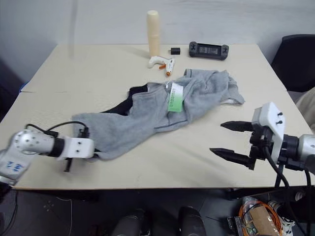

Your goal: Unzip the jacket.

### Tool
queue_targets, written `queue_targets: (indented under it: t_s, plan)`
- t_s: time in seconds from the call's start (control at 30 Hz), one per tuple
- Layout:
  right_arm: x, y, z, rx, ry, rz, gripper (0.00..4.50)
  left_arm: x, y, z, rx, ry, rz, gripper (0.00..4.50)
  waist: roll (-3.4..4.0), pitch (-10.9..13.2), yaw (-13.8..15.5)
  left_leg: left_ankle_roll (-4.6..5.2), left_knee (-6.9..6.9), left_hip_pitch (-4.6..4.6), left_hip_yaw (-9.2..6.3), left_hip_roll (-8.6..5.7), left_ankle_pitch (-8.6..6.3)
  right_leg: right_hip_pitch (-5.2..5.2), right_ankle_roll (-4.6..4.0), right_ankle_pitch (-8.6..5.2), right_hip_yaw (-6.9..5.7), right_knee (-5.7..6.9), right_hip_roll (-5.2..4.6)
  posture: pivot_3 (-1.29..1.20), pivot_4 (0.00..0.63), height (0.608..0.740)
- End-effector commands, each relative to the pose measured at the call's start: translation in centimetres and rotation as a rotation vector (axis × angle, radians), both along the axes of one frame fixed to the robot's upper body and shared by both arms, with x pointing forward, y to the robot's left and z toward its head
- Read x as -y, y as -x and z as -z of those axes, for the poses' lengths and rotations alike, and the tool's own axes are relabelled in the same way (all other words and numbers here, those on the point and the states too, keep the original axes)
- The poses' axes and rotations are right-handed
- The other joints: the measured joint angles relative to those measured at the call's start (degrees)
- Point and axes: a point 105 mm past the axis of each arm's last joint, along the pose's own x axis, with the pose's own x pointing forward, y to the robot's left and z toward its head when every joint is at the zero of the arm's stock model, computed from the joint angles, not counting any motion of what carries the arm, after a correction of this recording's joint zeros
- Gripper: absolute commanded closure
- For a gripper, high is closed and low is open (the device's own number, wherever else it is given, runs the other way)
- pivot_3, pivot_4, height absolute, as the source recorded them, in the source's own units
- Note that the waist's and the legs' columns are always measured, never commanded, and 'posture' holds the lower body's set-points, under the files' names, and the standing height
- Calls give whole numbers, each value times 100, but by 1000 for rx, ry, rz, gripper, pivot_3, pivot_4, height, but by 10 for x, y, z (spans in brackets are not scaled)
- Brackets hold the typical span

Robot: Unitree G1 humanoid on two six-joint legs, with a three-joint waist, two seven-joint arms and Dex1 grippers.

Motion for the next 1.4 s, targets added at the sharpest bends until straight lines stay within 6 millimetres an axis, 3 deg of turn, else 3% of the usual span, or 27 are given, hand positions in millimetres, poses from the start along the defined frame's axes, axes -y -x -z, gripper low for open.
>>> queue_targets:
  t_s: [0.03, 0.17, 0.27, 0.43, 0.53, 0.8, 0.9, 1.0, 1.13, 1.27, 1.33, 1.4]
  plan:
    - [-3, 4, -5, 35, 31, -31, 0, -61, -1, 0, 3, -179, -80, 4446, 0, 0, 3, 0, 0, -3, 1, 1, -1, -4, 0, 0, 0, 0, 1, 0, 150, 740]
    - [3, -8, 0, 80, 49, 25, 0, -110, -25, -18, 157, -330, -192, 4446, -7, 1, 22, 28, 3, -8, 15, -2, -20, -13, 0, 0, 6, 6, 1, 0, 150, 740]
    - [21, -33, 14, 179, 197, 147, 0, -123, -38, -27, 231, -361, -256, 4446, -29, -4, 6, 16, 5, -11, 34, -2, -16, -23, 1, 0, 16, 28, 6, 0, 150, 740]
    - [42, -59, 44, 331, 517, 155, 0, -123, -45, -28, 260, -346, -271, 4446, -36, -2, 6, 34, 15, -19, 68, -12, -28, -40, 11, 3, 17, 27, 3, 0, 150, 740]
    - [44, -72, 56, 388, 608, 122, 0, -119, -47, -27, 267, -323, -260, 4446, -36, -2, -14, 37, 22, -18, 84, -14, -29, -44, 22, 5, 20, 30, 2, 0, 150, 740]
    - [26, -118, 33, 575, 596, 115, 0, -111, -49, -27, 271, -269, -249, 4446, -36, -2, -22, 37, 50, -19, 85, -10, -29, -47, 23, 6, 25, 40, -1, 0, 150, 740]
    - [16, -128, 37, 575, 592, 80, 0, -110, -50, -27, 273, -257, -249, 4446, -36, -2, -13, 40, 58, -23, 84, -12, -31, -46, 23, 6, 24, 54, -3, 0, 150, 740]
    - [14, -136, 47, 549, 602, 56, 545, -107, -52, -29, 281, -236, -252, 4500, -36, -2, -10, 42, 65, -28, 83, -12, -32, -45, 23, 6, 22, 53, -1, 0, 150, 740]
    - [20, -133, 52, 513, 611, 27, 1859, -108, -52, -32, 286, -233, -255, 4500, -36, -2, 4, 48, 72, -32, 83, -14, -35, -45, 24, 6, 20, 55, -2, 0, 150, 740]
    - [33, -112, 56, 441, 616, -31, 3269, -110, -51, -32, 286, -235, -264, 4500, -36, -2, 22, 52, 75, -32, 82, -15, -37, -42, 28, 8, 19, 53, -2, 0, 150, 740]
    - [39, -90, 63, 356, 613, -79, 4042, -112, -50, -32, 284, -242, -267, 4500, -36, -2, 23, 56, 76, -33, 77, -16, -40, -36, 29, 9, 19, 48, -2, 0, 150, 740]
    - [43, -66, 71, 275, 621, -137, 4461, -114, -49, -33, 281, -250, -272, 4500, -36, -2, 21, 58, 77, -32, 74, -16, -42, -31, 32, 10, 20, 42, -4, 0, 150, 740]
